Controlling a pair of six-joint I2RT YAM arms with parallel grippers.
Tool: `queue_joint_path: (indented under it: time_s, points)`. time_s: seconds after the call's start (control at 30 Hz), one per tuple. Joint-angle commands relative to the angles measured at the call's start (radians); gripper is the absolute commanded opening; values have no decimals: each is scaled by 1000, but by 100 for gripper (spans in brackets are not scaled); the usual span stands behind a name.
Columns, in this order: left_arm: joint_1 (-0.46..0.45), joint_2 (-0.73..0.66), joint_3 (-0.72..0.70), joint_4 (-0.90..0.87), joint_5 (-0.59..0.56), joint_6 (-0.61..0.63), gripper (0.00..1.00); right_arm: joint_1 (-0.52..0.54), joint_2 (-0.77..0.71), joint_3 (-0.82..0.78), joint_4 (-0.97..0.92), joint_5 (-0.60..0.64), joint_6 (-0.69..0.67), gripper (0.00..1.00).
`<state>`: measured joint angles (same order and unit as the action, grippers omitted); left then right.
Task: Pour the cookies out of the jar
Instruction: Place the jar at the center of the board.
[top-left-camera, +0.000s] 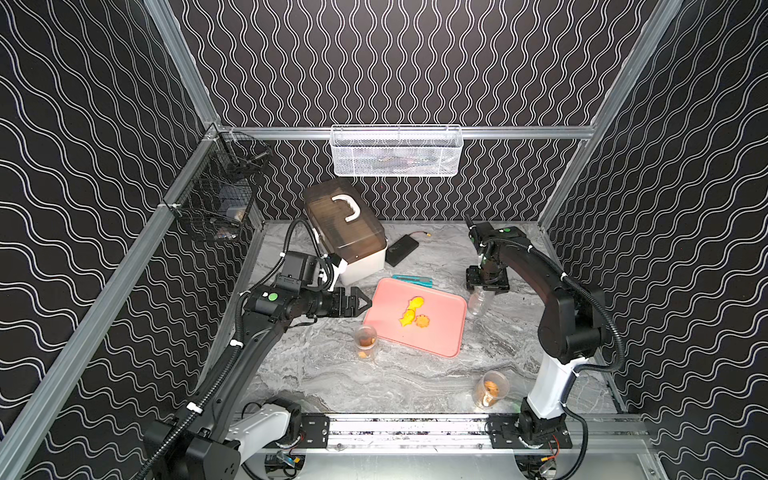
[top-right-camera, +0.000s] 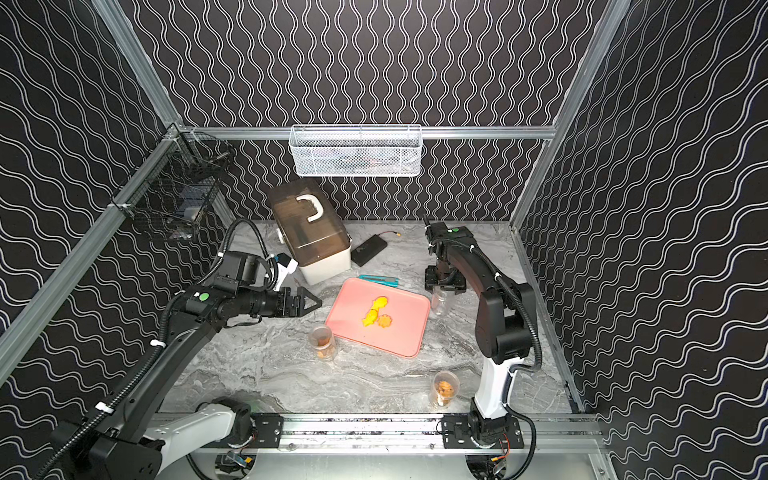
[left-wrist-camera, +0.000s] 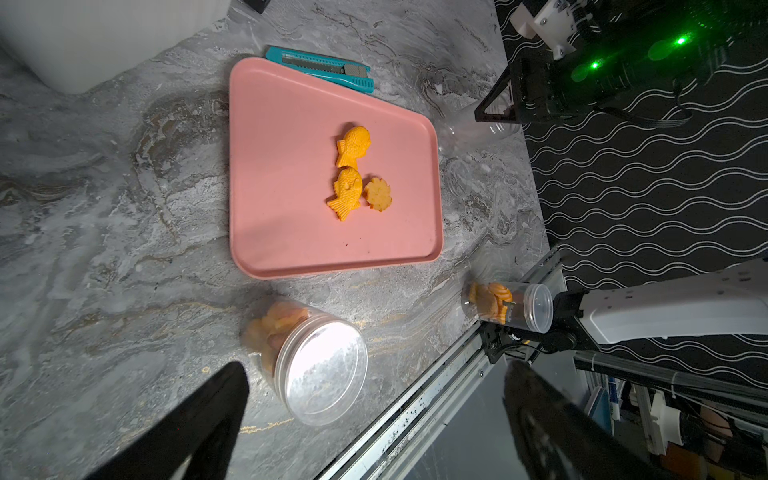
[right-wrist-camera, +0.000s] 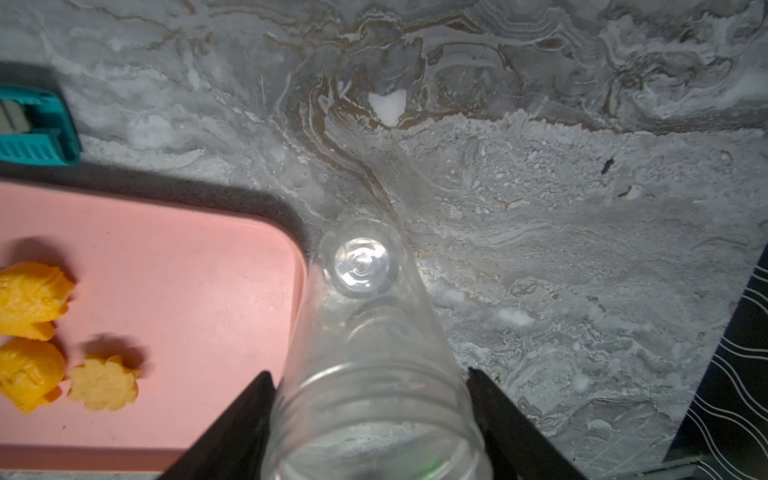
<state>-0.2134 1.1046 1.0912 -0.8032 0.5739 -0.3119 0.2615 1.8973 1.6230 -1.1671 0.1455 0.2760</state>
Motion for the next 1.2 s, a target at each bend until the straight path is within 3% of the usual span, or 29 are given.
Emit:
queue_joint_path:
  time_s: [0.0, 0.4, 0.67, 1.17]
  points:
    - [0, -6, 7, 1, 9, 33, 99, 1, 4, -3, -19, -5, -3, 77]
    - [0, -5, 11, -2, 9, 32, 99, 1, -5, 4, -24, -9, -3, 85]
    - [0, 7, 6, -3, 64, 5, 99, 1, -52, 9, -30, 2, 0, 100]
    - [0, -61, -4, 8, 105, -74, 99, 1, -225, 36, -83, 32, 20, 100]
